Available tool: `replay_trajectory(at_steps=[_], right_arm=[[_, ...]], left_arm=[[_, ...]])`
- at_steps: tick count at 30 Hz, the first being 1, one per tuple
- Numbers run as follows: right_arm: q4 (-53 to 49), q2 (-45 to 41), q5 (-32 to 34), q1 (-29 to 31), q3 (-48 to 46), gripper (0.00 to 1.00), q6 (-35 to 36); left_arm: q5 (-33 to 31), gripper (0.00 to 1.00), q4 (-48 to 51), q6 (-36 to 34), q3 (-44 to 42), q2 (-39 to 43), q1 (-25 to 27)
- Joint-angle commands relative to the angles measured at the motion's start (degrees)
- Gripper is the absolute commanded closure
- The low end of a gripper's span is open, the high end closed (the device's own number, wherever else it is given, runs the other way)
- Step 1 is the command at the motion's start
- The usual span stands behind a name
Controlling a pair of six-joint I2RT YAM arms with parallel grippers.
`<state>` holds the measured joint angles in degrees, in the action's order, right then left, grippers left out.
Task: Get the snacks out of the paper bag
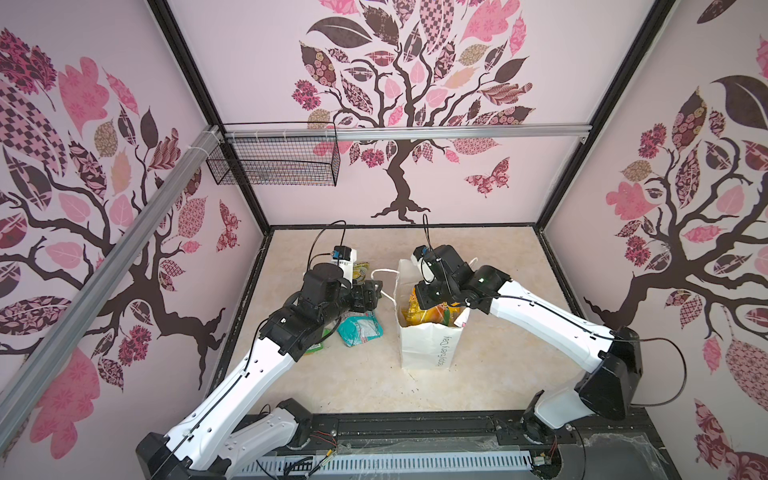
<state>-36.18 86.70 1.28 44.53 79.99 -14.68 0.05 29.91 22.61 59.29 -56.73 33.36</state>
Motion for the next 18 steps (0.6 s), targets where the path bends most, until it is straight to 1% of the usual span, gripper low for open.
replay_trajectory(at_steps=[1, 6, 11, 12, 13, 15, 16, 18], right_arm=[[1.82, -3.37, 0.39, -0.23, 1.48, 0.95, -0.79], [2.85, -5.59, -0.61, -0.21, 1.79, 0.95, -1.78], [4.58, -7.66, -1.1, -0.24, 0.9, 0.94, -2.38], [5.04, -7.85, -0.95, -0.23, 0.25, 0.89, -2.45], [5.37, -7.87, -0.48, -0.24, -0.53, 0.79, -2.52], [5.51, -7.32, 0.16, -0.24, -1.8, 0.56, -2.5], [5.31, -6.69, 0.43, -0.23, -2.18, 0.49, -2.27], [4.48, -5.32, 1.24, -0.28, -2.44, 0.61, -2.02]], left_arm=[[2.81, 0.2, -2.6, -0.57, -1.58, 2.44, -0.05], [6.32, 0.18, -4.71, -1.76, -1.74, 5.19, -0.01], [6.2, 0.17, -5.74, -2.09, -2.17, 6.79, -0.01], [6.37, 0.17, -5.74, -2.05, -2.3, 6.73, -0.05], [6.75, 0.17, -5.74, -1.96, -2.32, 6.53, 0.02], [8.32, 0.17, -6.12, -1.8, -2.5, 6.21, -0.04], [9.9, 0.16, -6.65, -1.87, -2.5, 5.92, 0.0], [13.16, 0.15, -8.0, -2.13, -2.78, 5.19, 0.02]])
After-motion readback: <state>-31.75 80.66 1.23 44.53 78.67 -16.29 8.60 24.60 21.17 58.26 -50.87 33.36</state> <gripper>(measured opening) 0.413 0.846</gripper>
